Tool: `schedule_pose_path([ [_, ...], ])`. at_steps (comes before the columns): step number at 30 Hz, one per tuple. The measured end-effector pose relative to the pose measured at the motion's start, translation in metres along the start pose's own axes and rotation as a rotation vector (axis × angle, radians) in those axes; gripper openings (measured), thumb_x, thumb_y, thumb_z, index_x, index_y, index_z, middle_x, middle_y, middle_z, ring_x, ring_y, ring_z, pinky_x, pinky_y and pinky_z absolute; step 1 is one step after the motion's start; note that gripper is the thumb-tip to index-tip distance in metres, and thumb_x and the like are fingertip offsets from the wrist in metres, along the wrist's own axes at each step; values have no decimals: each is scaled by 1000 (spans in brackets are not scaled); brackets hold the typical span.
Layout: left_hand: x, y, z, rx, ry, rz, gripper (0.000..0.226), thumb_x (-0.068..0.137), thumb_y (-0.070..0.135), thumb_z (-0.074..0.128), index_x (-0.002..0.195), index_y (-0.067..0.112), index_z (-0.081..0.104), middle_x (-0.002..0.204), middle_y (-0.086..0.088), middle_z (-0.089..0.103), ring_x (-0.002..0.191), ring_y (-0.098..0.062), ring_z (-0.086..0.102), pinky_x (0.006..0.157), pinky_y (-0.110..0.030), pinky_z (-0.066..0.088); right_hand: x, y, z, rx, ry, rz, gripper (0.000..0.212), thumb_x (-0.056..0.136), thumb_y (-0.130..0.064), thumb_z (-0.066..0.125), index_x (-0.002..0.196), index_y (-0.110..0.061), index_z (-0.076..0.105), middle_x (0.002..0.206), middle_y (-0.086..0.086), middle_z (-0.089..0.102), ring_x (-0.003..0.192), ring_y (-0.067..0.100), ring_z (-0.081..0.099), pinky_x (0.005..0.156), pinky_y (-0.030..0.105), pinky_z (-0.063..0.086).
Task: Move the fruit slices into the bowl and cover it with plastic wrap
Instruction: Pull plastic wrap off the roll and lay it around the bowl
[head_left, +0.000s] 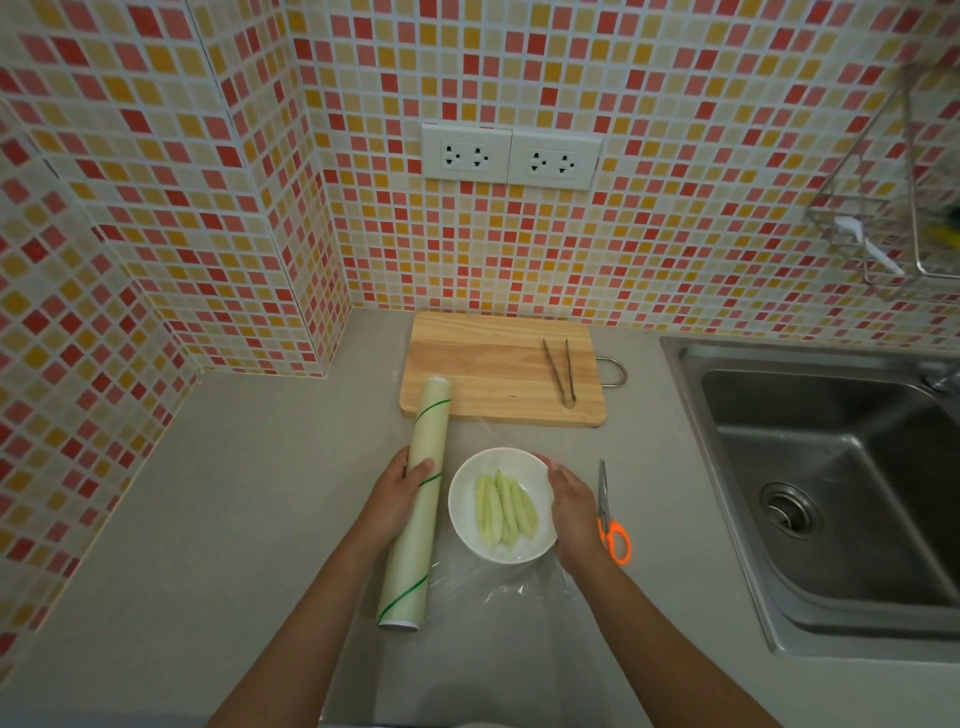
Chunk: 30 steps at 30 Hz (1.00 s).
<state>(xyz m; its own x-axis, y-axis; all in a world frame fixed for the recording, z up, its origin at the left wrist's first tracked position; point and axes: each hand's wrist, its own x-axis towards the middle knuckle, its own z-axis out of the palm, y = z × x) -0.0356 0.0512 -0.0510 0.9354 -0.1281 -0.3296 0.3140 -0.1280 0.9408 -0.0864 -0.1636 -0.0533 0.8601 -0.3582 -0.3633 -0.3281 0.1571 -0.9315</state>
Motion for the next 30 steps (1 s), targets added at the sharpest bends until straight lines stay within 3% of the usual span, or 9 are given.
schedule_pose_path([
  [6, -1, 4, -1, -32, 16, -58, 27, 95, 34, 54, 120, 23, 51, 103, 7, 63, 91, -10, 61, 72, -27, 47, 1, 0, 1, 25, 25, 17, 31, 100, -23, 42, 92, -28, 72, 96, 1, 73, 89, 19, 67, 73, 31, 54],
  [9, -3, 1, 1, 45, 55, -20, 34, 89, 38, 64, 117, 24, 52, 103, 8, 63, 90, -9, 62, 70, -26, 46, 1, 0, 2, 29, 57, -12, 29, 100, -21, 43, 93, -25, 71, 106, 5, 68, 93, 18, 65, 71, 27, 51],
  [14, 0, 1, -1, 69, 87, 22, 27, 88, 35, 66, 113, 26, 60, 98, 9, 67, 86, -10, 63, 68, -25, 46, -1, 1, 3, 19, 83, -74, 29, 100, -18, 44, 104, -7, 70, 118, 13, 62, 104, 27, 62, 81, 33, 53],
  [18, -1, -1, -1, 69, 84, 51, 23, 89, 32, 66, 110, 24, 63, 94, 9, 68, 81, -7, 63, 67, -22, 46, -4, -2, 4, -9, 126, -120, 28, 99, -15, 45, 102, -5, 71, 117, 13, 61, 106, 26, 60, 93, 41, 50],
  [25, 2, 0, -3, 91, 77, 39, 32, 95, 31, 57, 122, 14, 59, 107, -2, 66, 89, -13, 61, 70, -25, 45, -8, -3, 3, 28, 79, -79, 28, 98, -15, 45, 96, -22, 72, 91, -9, 74, 82, 1, 69, 65, 13, 53],
  [30, 2, -1, -4, 82, 77, 21, 34, 98, 28, 51, 125, 9, 57, 115, -9, 64, 104, -24, 60, 86, -34, 46, -5, -4, 2, 20, 65, -2, 29, 100, -21, 42, 98, -23, 71, 91, -6, 72, 84, 8, 67, 70, 23, 54],
])
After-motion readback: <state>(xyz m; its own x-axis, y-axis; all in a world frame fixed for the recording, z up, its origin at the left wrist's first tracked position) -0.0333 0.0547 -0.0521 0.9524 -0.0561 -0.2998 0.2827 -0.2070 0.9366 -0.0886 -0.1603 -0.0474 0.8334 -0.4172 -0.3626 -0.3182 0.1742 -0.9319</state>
